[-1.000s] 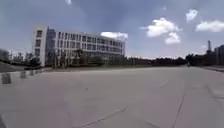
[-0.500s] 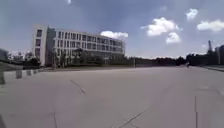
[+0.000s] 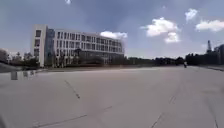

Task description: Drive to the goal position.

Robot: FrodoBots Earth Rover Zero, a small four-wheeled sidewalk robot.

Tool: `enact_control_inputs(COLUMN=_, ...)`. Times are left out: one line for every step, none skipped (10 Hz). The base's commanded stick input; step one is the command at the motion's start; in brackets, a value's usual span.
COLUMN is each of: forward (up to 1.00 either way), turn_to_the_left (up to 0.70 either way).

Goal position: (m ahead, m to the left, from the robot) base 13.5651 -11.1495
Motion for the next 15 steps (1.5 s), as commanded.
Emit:
enact_control_inputs(forward=0.7, turn_to_the_left=0.0)
enact_control_inputs(forward=0.03, turn_to_the_left=0.0)
enact_control_inputs(forward=0.0, turn_to_the_left=0.0)
enact_control_inputs(forward=0.0, turn_to_the_left=0.0)
enact_control_inputs(forward=0.0, turn_to_the_left=0.0)
enact_control_inputs(forward=0.0, turn_to_the_left=0.0)
enact_control_inputs(forward=0.0, turn_to_the_left=0.0)
enact_control_inputs(forward=0.0, turn_to_the_left=0.0)
enact_control_inputs(forward=0.0, turn_to_the_left=0.0)
enact_control_inputs(forward=0.0, turn_to_the_left=0.0)
enact_control_inputs(forward=0.0, turn_to_the_left=0.0)
enact_control_inputs(forward=0.12, turn_to_the_left=0.0)
enact_control_inputs(forward=0.32, turn_to_the_left=0.0)
enact_control_inputs(forward=0.7, turn_to_the_left=0.0)
enact_control_inputs(forward=0.7, turn_to_the_left=0.0)
